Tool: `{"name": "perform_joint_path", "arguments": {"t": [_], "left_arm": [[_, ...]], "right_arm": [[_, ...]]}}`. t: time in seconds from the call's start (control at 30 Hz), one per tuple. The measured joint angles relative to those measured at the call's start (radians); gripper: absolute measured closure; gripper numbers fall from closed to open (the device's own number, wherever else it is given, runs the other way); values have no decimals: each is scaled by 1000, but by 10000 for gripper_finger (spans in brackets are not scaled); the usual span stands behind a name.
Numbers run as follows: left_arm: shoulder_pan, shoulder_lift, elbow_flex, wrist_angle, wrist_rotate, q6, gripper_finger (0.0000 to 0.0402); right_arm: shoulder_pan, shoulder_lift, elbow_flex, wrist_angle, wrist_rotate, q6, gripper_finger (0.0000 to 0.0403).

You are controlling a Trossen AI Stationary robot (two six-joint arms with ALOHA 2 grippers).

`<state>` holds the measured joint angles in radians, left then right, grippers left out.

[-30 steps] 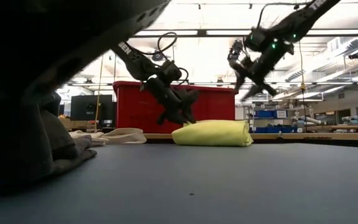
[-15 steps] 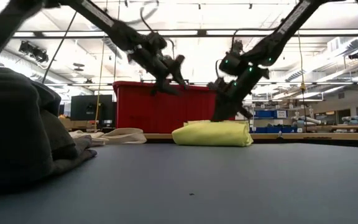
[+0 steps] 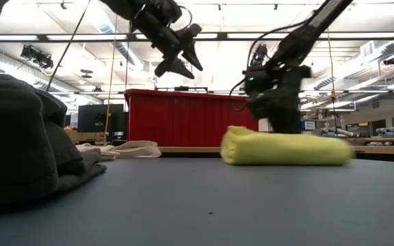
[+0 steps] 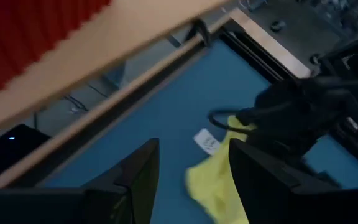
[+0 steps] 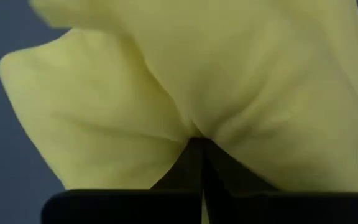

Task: Fold laundry
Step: Fold the yellow shirt

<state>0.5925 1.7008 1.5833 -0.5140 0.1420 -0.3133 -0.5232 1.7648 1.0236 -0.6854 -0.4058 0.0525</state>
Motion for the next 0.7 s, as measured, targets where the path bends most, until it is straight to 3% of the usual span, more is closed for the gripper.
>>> {"name": "perform_joint_path", "arguments": {"t": [0.13, 0.27, 0.33, 0.53, 0.7], "left_arm": [[-61, 0, 0, -6, -7, -13, 207], [-115, -14, -2, -17, -7, -39, 207], [-142, -39, -2, -22, -8, -38, 207], [-220, -163, -2, -132, -11, -3, 208], [-300, -292, -2, -297, -106, 11, 208]], "right_arm": [[111, -142, -207, 75, -13, 103, 398], [247, -335, -439, 155, -21, 375, 399], [353, -456, -516, 145, 28, 533, 400], [691, -740, -582, -69, 169, 966, 401], [914, -801, -582, -121, 118, 1125, 402]]}}
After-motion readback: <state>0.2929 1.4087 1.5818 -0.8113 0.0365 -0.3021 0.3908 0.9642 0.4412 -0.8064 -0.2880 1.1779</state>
